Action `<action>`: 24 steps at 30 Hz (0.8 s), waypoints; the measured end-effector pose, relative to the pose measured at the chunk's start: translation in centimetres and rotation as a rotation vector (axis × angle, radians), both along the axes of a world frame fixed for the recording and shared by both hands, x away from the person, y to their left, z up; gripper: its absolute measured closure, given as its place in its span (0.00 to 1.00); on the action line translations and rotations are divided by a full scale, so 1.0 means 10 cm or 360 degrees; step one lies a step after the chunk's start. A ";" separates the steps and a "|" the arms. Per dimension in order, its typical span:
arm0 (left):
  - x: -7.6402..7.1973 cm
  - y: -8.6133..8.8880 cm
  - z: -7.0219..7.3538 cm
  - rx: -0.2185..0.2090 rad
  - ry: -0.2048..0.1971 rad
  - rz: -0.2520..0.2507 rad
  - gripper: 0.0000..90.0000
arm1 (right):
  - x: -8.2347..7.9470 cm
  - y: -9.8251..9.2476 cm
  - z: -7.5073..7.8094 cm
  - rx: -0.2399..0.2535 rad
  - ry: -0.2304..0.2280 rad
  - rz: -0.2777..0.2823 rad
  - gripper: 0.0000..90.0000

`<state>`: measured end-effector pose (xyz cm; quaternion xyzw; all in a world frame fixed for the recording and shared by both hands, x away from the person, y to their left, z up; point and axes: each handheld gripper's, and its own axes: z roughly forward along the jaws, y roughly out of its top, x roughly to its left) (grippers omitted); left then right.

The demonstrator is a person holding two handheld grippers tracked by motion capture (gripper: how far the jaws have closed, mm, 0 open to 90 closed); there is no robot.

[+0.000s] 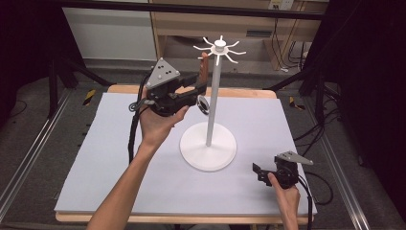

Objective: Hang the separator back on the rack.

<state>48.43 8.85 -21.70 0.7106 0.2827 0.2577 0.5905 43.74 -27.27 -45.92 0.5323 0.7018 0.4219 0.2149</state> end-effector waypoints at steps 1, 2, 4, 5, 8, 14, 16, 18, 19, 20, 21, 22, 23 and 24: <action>0.00 0.01 -0.01 -0.0008 0.0007 -0.0001 0.65 | 0.00 0.00 0.00 0.0000 0.0002 0.0000 0.05; -0.01 0.03 -0.02 -0.0005 0.0010 0.0003 0.65 | 0.00 0.00 0.00 -0.0001 0.0002 0.0000 0.05; -0.03 0.07 -0.04 -0.0005 0.0016 0.0010 0.62 | 0.00 0.00 0.00 0.0000 0.0003 -0.0002 0.05; -0.04 0.10 -0.06 -0.0004 0.0014 0.0015 0.61 | 0.00 0.00 0.00 0.0001 0.0003 -0.0004 0.05; -0.09 0.17 -0.11 -0.0001 0.0014 0.0027 0.57 | 0.00 -0.02 0.00 -0.0009 0.0005 0.0000 0.05; -0.21 0.32 -0.28 0.0040 0.0030 0.0041 0.52 | 0.00 -0.03 0.00 -0.0010 0.0012 -0.0003 0.05; -0.24 0.37 -0.36 0.0064 0.0033 0.0046 0.51 | -0.01 -0.02 -0.01 -0.0011 0.0019 0.0002 0.06; -0.24 0.43 -0.43 0.0119 -0.0012 0.0059 0.50 | 0.00 -0.02 -0.01 -0.0024 0.0020 0.0010 0.06; -0.28 0.45 -0.48 0.0106 0.0047 0.0052 0.49 | 0.00 -0.02 -0.01 -0.0024 0.0026 0.0010 0.06; -0.28 0.47 -0.52 0.0113 0.0047 0.0052 0.48 | 0.00 -0.02 -0.02 -0.0026 0.0028 0.0010 0.06; -0.29 0.49 -0.57 0.0117 0.0067 0.0054 0.48 | 0.00 -0.02 -0.02 -0.0024 0.0032 0.0010 0.06; -0.31 0.52 -0.61 0.0130 0.0085 0.0059 0.47 | 0.00 -0.02 -0.02 -0.0027 0.0028 0.0009 0.06; -0.32 0.54 -0.66 0.0138 0.0103 0.0065 0.47 | 0.00 -0.02 -0.02 -0.0028 0.0031 0.0004 0.06; -0.33 0.56 -0.70 0.0138 0.0123 0.0071 0.46 | 0.00 -0.03 -0.02 -0.0030 0.0032 0.0004 0.06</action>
